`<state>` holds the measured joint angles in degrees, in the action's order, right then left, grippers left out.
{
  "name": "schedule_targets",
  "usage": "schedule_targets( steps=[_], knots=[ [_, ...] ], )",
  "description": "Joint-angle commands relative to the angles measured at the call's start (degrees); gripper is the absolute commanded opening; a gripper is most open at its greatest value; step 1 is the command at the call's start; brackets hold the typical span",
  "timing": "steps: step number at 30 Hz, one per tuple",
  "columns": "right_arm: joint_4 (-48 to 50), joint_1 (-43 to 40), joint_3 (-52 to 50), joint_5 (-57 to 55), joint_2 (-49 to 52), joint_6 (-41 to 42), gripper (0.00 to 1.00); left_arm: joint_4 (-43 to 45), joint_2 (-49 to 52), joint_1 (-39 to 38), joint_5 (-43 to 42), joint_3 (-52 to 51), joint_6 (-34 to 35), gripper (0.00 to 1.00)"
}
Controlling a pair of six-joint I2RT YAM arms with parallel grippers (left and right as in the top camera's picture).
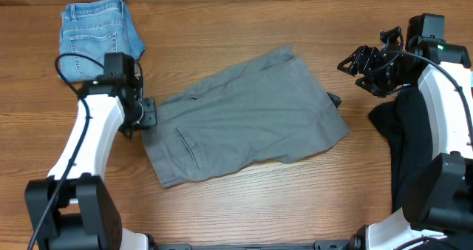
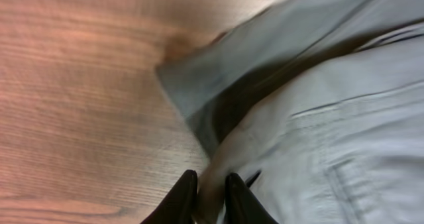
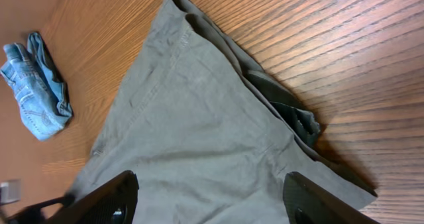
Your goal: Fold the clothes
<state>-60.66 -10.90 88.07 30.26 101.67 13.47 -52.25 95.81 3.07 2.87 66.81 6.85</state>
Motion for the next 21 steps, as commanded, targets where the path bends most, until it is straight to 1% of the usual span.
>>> schedule_targets(
  steps=[1, 2, 5, 8, 12, 14, 15, 17, 19, 21],
  knots=[
    [0.4, 0.0, 0.4, -1.3, 0.0, -0.5, 0.77, 0.0, 2.8, -0.1, 5.8, -3.1, 5.5, 0.17],
    [1.0, 0.0, 0.4, -1.0, 0.0, -1.6, 0.77, -0.3, 3.2, -0.1, 6.5, -3.3, 6.2, 0.17],
    [2.7, 0.9, 0.3, 1.2, 0.1, -7.5, 0.7, -0.6, 3.1, -0.1, 6.7, -3.3, 6.5, 0.14],
    [3.8, 2.7, 0.3, 1.3, 0.1, -7.7, 0.69, -0.7, 2.8, -0.1, 6.7, -3.1, 6.5, 0.12],
    [8.5, 6.7, 0.3, -0.4, 0.5, -5.6, 0.69, -1.8, 2.6, -0.1, 6.5, -2.6, 6.5, 0.11],
    [12.9, 9.4, 0.3, -5.4, 1.3, -3.1, 0.7, -1.9, 2.6, -0.1, 6.5, -2.5, 6.4, 0.11],
    [14.6, 10.3, 0.3, -7.6, 1.8, -2.0, 0.72, -1.9, 2.6, -0.1, 6.5, -2.5, 6.4, 0.11],
    [18.5, 12.2, 0.3, -11.2, 3.2, 0.5, 0.73, -1.9, 2.6, -0.1, 6.5, -2.5, 6.4, 0.11],
    [22.7, 13.3, 0.3, -11.3, 5.1, 0.6, 0.77, -1.9, 2.6, -0.1, 6.4, -2.5, 6.4, 0.12],
    [26.1, 13.7, 0.3, -10.9, 7.1, 1.6, 0.79, -1.9, 2.6, -0.1, 5.8, -2.5, 6.0, 0.15]
  ],
)
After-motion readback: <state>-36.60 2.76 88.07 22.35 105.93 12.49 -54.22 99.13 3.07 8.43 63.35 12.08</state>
